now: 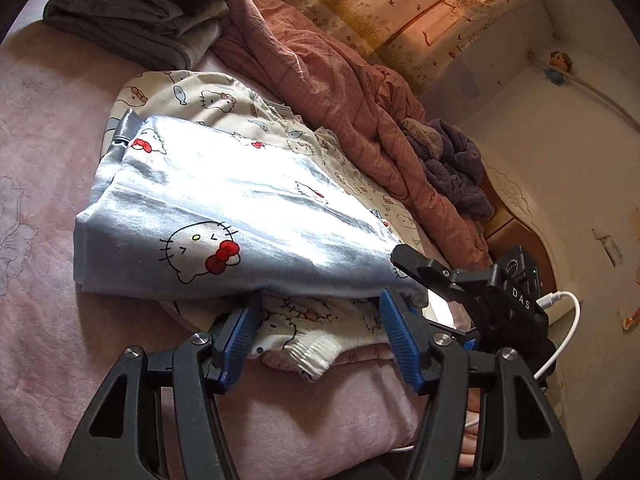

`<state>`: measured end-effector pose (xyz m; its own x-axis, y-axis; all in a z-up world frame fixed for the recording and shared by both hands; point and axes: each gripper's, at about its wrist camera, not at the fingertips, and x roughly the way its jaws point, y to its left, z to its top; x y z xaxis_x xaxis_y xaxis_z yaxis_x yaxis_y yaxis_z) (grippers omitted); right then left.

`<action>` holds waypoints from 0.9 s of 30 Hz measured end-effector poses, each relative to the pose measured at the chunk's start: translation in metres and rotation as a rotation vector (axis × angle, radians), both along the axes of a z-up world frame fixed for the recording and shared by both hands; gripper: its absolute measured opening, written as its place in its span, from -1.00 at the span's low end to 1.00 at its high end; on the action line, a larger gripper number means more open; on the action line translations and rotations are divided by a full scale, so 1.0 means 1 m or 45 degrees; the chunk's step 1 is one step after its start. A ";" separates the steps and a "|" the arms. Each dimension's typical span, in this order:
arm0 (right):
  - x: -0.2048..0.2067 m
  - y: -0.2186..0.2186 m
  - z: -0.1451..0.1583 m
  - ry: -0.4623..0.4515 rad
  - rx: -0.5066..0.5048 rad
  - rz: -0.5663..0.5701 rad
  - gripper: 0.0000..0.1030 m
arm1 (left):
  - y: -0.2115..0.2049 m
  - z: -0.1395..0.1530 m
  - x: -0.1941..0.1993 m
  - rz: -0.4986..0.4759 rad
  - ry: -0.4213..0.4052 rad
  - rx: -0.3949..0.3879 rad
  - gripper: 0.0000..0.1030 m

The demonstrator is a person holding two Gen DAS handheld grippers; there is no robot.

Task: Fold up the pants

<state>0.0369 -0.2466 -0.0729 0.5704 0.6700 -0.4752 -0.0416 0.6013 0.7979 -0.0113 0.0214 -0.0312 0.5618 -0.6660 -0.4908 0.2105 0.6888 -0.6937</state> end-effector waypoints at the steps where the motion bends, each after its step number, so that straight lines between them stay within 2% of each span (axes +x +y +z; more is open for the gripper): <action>1: 0.000 0.001 0.002 -0.012 -0.025 -0.007 0.10 | 0.001 -0.004 0.003 0.011 0.041 -0.021 0.16; 4: -0.002 0.003 0.005 -0.044 -0.066 -0.041 0.10 | 0.015 -0.019 0.005 0.082 0.150 -0.163 0.13; 6: -0.005 0.002 0.008 -0.072 -0.130 -0.086 0.10 | 0.024 -0.018 -0.001 0.157 0.139 -0.218 0.15; 9: -0.013 0.002 0.016 -0.149 -0.276 -0.210 0.10 | 0.036 -0.019 -0.004 0.299 0.115 -0.232 0.23; 11: -0.015 -0.002 0.017 -0.179 -0.302 -0.253 0.10 | 0.035 -0.018 0.004 0.298 0.106 -0.198 0.26; 14: -0.007 -0.007 0.011 -0.171 -0.257 -0.226 0.10 | 0.028 -0.011 0.014 0.299 0.062 -0.106 0.27; 16: -0.004 -0.009 0.011 -0.189 -0.239 -0.214 0.11 | 0.023 -0.001 0.014 0.297 -0.008 -0.040 0.28; 18: -0.001 -0.008 0.013 -0.234 -0.249 -0.190 0.23 | 0.012 0.010 0.012 0.260 -0.099 0.037 0.35; 20: 0.005 -0.003 0.014 -0.252 -0.277 -0.160 0.28 | 0.007 0.014 0.014 0.264 -0.141 0.097 0.44; 23: 0.017 -0.001 0.009 -0.205 -0.252 -0.151 0.28 | 0.007 0.003 0.038 0.269 -0.044 0.090 0.50; 25: 0.025 -0.002 0.003 -0.148 -0.196 -0.162 0.36 | 0.015 -0.011 0.051 0.283 0.040 0.029 0.50; 27: 0.030 -0.005 0.000 -0.112 -0.128 -0.199 0.42 | 0.017 -0.013 0.055 0.306 0.033 0.014 0.50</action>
<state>0.0667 -0.2519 -0.0727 0.7059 0.5218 -0.4789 -0.0083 0.6823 0.7310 0.0442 0.0381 -0.0438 0.6906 -0.5093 -0.5135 0.0220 0.7245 -0.6890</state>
